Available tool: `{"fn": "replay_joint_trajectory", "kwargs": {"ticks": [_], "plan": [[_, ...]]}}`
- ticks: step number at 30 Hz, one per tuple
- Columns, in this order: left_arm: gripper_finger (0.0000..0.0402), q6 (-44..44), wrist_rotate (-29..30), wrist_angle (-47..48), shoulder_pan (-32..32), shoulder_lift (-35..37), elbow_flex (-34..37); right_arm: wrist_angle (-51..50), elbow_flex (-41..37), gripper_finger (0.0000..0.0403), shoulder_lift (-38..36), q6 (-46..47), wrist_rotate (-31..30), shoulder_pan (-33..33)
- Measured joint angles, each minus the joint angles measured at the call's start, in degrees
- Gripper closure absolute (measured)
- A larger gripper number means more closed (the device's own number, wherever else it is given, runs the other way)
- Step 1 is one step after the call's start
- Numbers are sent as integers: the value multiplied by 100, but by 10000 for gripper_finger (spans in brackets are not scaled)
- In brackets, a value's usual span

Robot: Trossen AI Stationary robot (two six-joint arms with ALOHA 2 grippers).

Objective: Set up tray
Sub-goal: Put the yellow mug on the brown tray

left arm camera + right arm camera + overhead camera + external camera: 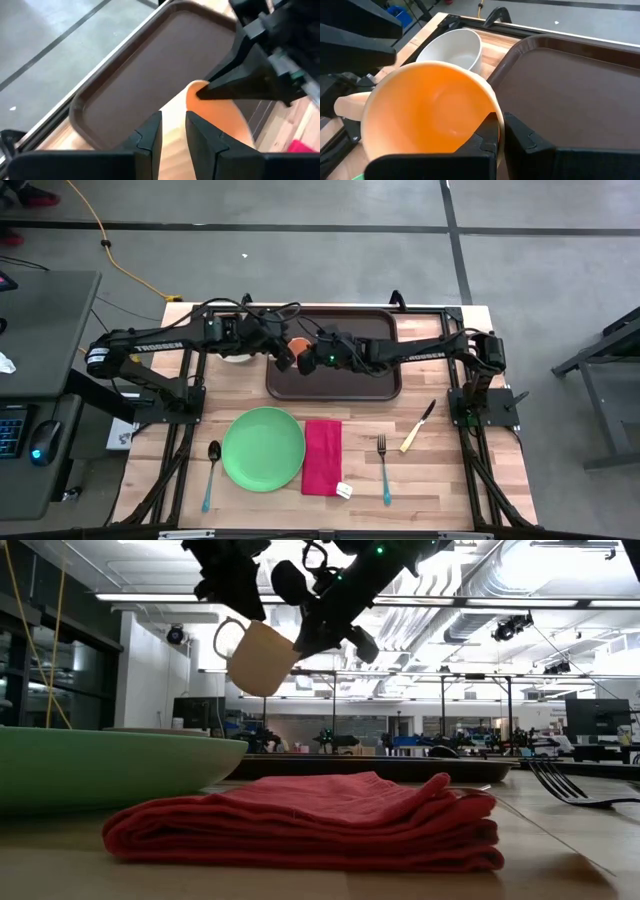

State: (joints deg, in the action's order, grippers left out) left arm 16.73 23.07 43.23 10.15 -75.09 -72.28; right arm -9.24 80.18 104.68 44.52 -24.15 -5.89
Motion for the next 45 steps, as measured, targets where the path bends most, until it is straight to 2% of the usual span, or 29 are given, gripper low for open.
{"fn": "replay_joint_trajectory", "kwargs": {"ticks": [13, 18, 25, 39, 45], "plan": [[284, -194, 57, 68, 0, -48, -1, -282, 0, 402, 8, 57, 456, -62], [284, 61, -16, 177, 74, -124, -11, -286, 2, 402, 131, 177, 453, -137], [284, 638, -486, 675, 454, -276, 5, -253, 0, 403, 247, 153, 310, -116], [284, 1294, -1172, 559, 863, -405, 3, -288, 2, 403, 247, -101, 324, -346], [284, 1361, -1200, 137, 866, -504, -4, -84, 1, 403, 249, -254, 257, -352]]}}
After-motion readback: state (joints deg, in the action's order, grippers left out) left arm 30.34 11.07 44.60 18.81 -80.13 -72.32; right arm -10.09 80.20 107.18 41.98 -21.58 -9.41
